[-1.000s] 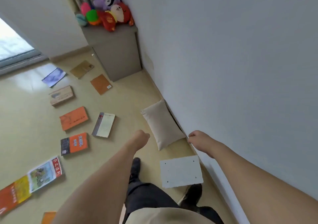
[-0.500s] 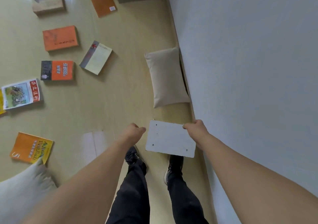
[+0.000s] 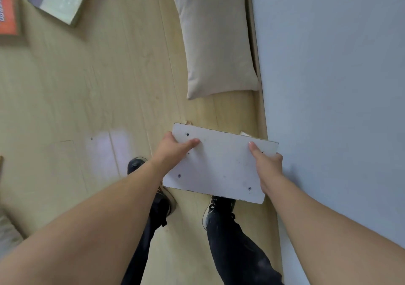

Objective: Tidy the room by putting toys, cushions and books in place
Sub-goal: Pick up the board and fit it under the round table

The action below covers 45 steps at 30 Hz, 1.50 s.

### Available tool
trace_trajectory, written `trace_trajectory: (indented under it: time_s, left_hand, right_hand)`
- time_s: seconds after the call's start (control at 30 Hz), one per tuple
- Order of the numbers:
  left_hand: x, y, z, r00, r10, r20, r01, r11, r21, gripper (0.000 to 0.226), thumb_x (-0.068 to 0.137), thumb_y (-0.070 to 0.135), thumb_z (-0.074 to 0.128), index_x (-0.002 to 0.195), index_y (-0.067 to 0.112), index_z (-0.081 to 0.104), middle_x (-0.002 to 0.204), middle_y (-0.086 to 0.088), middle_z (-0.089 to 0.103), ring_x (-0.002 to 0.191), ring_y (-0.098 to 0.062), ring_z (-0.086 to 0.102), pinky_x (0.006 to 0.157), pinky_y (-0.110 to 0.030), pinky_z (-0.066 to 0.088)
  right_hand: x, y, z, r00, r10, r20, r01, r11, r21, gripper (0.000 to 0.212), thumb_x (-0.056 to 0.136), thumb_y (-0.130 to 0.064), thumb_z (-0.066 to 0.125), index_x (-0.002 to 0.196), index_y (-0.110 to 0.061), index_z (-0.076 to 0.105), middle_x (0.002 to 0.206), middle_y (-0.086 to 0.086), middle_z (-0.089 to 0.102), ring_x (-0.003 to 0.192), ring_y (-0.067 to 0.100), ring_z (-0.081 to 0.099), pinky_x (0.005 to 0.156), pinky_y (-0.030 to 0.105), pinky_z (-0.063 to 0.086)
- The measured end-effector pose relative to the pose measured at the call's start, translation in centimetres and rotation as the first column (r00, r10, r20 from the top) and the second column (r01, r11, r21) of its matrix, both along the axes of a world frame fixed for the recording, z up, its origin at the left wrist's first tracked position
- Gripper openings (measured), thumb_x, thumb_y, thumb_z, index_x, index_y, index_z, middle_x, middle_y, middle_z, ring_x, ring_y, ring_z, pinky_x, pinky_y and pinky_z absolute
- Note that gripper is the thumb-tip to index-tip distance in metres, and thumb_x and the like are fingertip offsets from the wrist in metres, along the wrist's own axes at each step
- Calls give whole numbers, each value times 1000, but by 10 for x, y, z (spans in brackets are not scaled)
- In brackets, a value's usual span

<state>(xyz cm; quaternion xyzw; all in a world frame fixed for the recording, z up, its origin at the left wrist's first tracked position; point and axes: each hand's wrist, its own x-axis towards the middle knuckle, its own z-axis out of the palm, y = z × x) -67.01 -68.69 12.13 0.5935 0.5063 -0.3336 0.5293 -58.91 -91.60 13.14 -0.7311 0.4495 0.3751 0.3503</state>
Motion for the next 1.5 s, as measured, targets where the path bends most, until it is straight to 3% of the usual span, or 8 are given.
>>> trace_trajectory:
  time_s: [0.13,0.37,0.53,0.7,0.83,1.0,1.33,1.5]
  left_hand:
    - [4,26,47,999,-45,-8,46,999,24,29,84,49,72,97,24,64,91,5,70,81,-15,66,61,-26,47]
    - [-7,104,248,965,256,57,-261,959,109,53,78,59,73,112,23,55,106,6,63,99,-21,61,92,-40,51]
    - [-29,145,400,788,517,334,-598,770,220,52,78,60,71,110,20,64,99,6,66,89,-16,63,63,-30,46]
    - [-63,201,532,628,588,510,-760,605,239,39,76,54,74,99,25,64,91,6,71,78,-16,69,63,-32,50]
    - [-90,260,600,442,665,602,-876,465,128,20,81,32,77,78,22,60,75,5,62,67,-17,59,56,-28,41]
    - [-126,317,658,244,680,691,-958,282,61,21,77,27,80,88,17,65,83,-2,70,65,-20,63,61,-30,49]
    - [-73,417,746,-35,692,721,-986,92,-136,14,76,27,67,83,16,61,75,-5,54,64,-23,48,61,-31,37]
    - [-29,473,778,-57,617,785,-994,37,-101,12,80,24,66,82,14,59,72,-5,56,58,-22,50,58,-26,36]
  right_hand:
    - [0,19,43,995,94,14,-95,996,5,74,45,-74,73,97,-29,46,101,-6,61,92,24,63,87,47,53]
    - [17,112,228,954,261,149,-279,953,117,42,77,-53,74,89,-17,56,95,-3,63,80,14,60,74,32,49]
    - [13,176,363,965,171,199,-225,930,290,46,72,-53,77,102,-20,63,101,-3,69,90,20,67,86,40,55]
    - [-8,268,476,921,145,361,-292,871,395,47,71,-49,80,104,-19,66,99,-5,71,90,17,69,83,37,57]
    - [-23,343,535,903,120,411,-312,842,439,85,51,-62,82,118,-17,55,108,-1,67,93,23,67,86,45,56]
    - [-33,431,589,881,81,466,-350,775,526,42,70,-40,84,89,-16,54,95,1,67,82,22,67,81,43,57]
    - [45,575,677,771,20,637,-456,714,530,63,56,-56,78,101,-18,56,99,1,66,86,24,65,83,45,56]
    - [91,654,708,767,32,641,-510,637,579,77,56,-60,80,116,-17,61,103,1,67,89,24,66,75,35,55]
